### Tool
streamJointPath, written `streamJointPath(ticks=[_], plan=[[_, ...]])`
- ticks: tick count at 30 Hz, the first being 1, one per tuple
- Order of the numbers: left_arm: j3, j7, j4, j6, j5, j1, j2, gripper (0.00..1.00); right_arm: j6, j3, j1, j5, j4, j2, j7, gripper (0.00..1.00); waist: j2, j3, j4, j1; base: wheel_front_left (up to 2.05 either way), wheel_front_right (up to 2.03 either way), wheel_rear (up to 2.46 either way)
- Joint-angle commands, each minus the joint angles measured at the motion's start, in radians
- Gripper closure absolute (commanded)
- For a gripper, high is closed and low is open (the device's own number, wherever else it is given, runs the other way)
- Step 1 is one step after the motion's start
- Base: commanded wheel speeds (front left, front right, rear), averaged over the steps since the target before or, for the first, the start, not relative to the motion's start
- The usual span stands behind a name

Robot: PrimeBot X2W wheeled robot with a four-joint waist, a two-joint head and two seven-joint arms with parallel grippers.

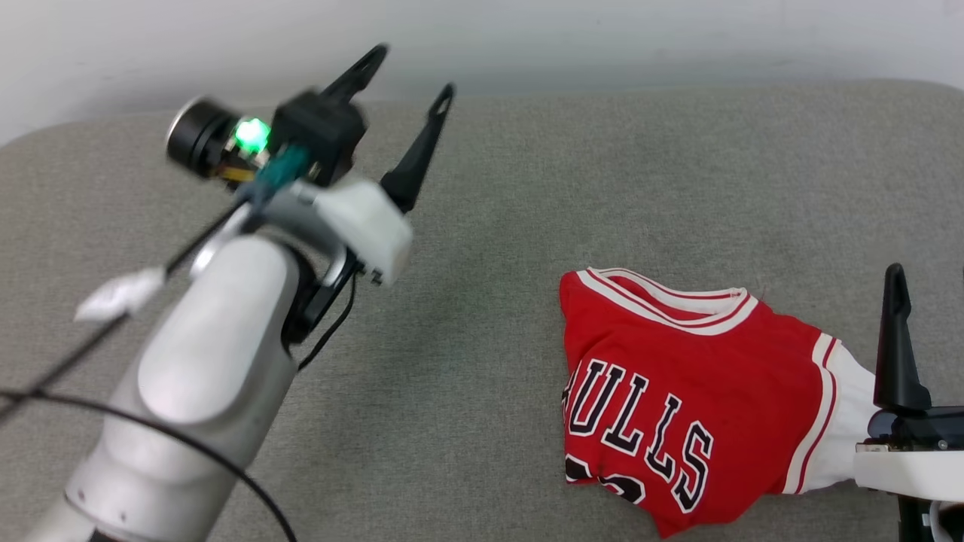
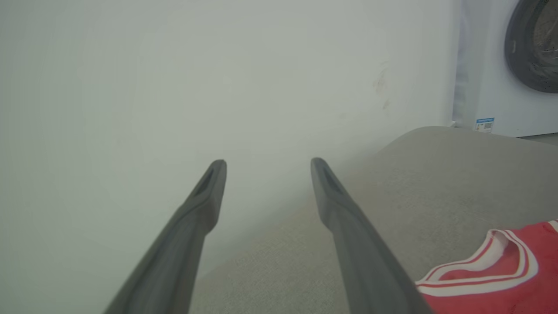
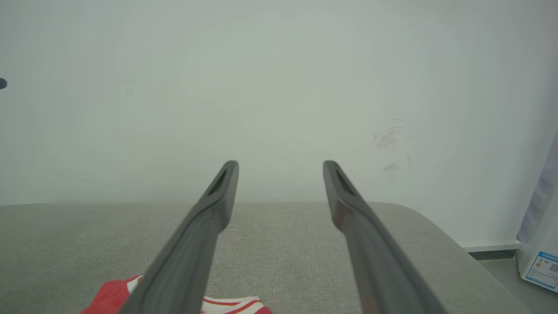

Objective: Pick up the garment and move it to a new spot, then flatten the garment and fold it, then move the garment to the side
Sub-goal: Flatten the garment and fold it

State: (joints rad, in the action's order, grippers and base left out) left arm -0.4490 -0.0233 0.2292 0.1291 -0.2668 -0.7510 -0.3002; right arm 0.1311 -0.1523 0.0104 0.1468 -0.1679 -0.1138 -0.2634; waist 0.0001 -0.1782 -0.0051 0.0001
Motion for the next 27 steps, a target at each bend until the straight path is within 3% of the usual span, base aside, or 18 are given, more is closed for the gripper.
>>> streamJointPath(ticks=[1,10,15,20,27], plan=[[-0.012,0.015,0.001,-0.001,-0.016,-0.021,-0.005,0.0,-0.001,0.001,-0.01,-0.004,-0.008,0.008,-0.002,0.0,-0.0001,-0.008,-0.007,-0.0001,0.0,0.0,0.0],[-0.417,0.435,0.022,-0.001,-0.464,-0.326,-0.079,0.0,-0.001,0.029,0.027,-0.027,-0.038,0.028,-0.002,0.0,-0.0001,-0.084,-0.053,-0.0001,0.0,0.0,0.0],[-0.663,0.622,0.015,0.0,-0.597,-0.46,-0.118,0.0,-0.001,0.041,0.058,-0.036,-0.044,0.036,-0.002,0.0,-0.0001,-0.138,-0.083,-0.0001,0.0,0.0,0.0],[-0.805,0.703,0.026,0.0,-0.665,-0.552,-0.116,0.0,-0.001,0.061,0.096,-0.045,-0.049,0.043,-0.002,0.0,-0.0001,-0.201,-0.12,-0.0001,0.0,0.0,0.0],[-0.832,0.87,-0.012,0.0,-0.577,-0.518,-0.09,0.0,-0.001,0.083,0.153,-0.05,-0.043,0.054,-0.002,0.0,-0.0001,-0.291,-0.165,-0.0001,0.0,0.0,0.0]])
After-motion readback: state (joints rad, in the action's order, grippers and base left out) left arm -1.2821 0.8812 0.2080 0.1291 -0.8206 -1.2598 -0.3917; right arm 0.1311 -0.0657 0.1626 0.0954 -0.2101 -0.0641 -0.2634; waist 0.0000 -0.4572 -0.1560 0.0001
